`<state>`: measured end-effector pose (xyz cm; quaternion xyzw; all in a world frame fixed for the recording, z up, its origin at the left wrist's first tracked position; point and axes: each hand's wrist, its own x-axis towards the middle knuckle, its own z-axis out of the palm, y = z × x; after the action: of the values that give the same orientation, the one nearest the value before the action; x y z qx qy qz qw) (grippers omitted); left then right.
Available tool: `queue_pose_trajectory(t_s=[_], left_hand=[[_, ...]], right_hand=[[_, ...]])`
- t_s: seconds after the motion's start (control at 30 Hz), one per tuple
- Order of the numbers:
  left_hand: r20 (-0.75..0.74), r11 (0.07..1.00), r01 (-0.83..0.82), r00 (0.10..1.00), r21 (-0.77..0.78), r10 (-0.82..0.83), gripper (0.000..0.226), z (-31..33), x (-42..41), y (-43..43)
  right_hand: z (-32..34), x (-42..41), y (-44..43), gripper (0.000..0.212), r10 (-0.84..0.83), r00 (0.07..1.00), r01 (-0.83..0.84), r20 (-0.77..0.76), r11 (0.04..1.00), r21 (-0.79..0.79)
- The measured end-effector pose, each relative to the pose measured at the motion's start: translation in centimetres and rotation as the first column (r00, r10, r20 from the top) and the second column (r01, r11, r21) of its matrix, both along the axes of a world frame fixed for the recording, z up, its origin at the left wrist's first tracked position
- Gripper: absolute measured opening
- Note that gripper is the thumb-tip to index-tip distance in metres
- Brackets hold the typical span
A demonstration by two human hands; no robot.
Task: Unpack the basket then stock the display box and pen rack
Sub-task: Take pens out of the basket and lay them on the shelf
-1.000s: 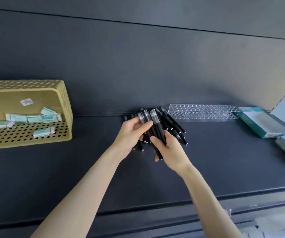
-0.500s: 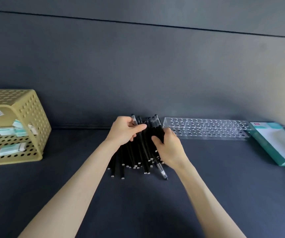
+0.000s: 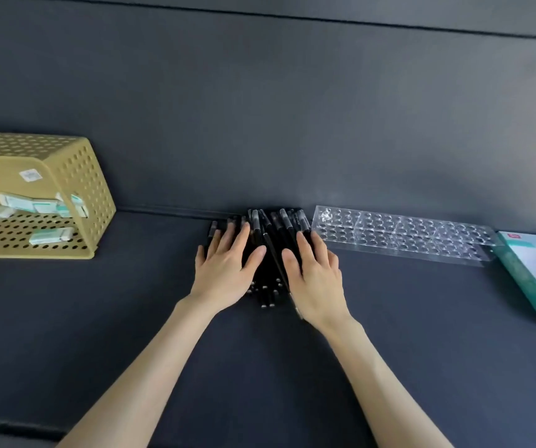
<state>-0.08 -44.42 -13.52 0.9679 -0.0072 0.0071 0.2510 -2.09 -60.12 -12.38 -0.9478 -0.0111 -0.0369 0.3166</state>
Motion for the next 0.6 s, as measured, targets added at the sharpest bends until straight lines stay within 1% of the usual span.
queue_pose_trajectory(t_s=[0.1,0.2,0.3,0.4,0.5,0.6], left_hand=[[-0.011,0.999,0.033,0.999,0.013,-0.033,0.062,0.1,0.2,0.5],[0.009,0.997,0.050,0.999,-0.060,-0.049,0.059,0.7,0.1,0.7],[0.172,0.993,0.029,0.985,-0.118,-0.008,0.050,1.5,-1.0,1.0],[0.341,0.988,0.017,0.939,-0.155,0.037,0.033,2.7,-2.6,2.2],[0.430,0.983,0.025,0.901,-0.180,0.055,0.023,4.0,-4.6,4.4],[0.495,0.975,0.019,0.863,-0.220,0.095,0.014,4.7,-7.1,7.3]], right_hand=[[-0.1,0.1,0.3,0.057,0.011,1.000,-0.011,-0.027,1.000,0.004],[0.3,0.0,0.4,0.057,0.008,0.999,-0.008,-0.052,1.000,-0.001],[0.9,-0.4,0.5,0.054,0.001,1.000,0.000,0.024,1.000,-0.020],[2.1,-0.9,0.8,0.043,-0.012,0.987,0.002,0.160,0.998,0.061],[3.4,-1.7,2.1,0.025,-0.008,0.965,-0.034,0.261,0.987,0.159],[4.3,-3.2,4.8,0.017,0.047,0.948,-0.119,0.315,0.970,0.213]])
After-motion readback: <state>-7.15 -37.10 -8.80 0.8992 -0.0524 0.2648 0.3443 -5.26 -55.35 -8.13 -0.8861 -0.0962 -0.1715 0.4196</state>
